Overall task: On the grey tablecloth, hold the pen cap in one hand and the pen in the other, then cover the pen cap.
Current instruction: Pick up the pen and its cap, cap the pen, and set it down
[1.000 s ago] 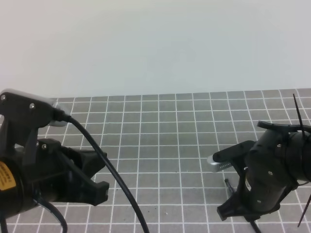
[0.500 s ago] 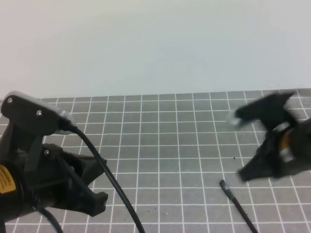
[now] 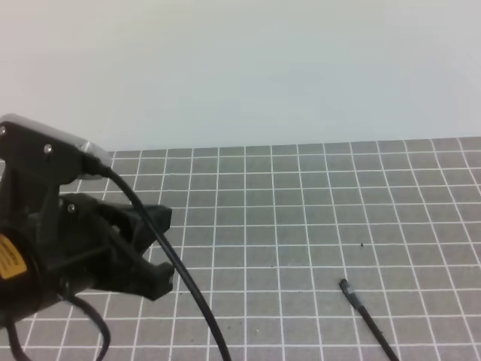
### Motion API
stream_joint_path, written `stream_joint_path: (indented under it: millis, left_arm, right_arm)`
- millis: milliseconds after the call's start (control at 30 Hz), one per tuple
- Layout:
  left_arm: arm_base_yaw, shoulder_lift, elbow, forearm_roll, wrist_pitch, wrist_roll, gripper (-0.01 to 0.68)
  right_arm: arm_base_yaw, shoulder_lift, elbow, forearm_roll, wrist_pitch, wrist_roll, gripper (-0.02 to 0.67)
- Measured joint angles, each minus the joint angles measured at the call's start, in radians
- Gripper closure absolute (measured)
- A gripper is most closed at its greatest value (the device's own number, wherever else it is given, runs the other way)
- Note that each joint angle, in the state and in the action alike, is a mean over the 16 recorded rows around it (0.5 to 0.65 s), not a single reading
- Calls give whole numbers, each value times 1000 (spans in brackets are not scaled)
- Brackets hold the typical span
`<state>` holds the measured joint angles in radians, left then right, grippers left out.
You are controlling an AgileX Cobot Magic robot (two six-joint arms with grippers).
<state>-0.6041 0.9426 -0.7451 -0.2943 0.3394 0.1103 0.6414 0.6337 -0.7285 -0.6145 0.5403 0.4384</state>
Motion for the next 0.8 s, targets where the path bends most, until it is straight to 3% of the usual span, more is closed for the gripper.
stream_joint_path:
  millis: [367, 800]
  left_arm:
    - [0, 81, 0, -39, -81, 0, 673]
    - [0, 116, 0, -81, -71, 0, 673]
  right_arm:
    - [0, -359, 362, -241, -20, 159, 641]
    - [0, -425, 406, -317, -5, 187, 641]
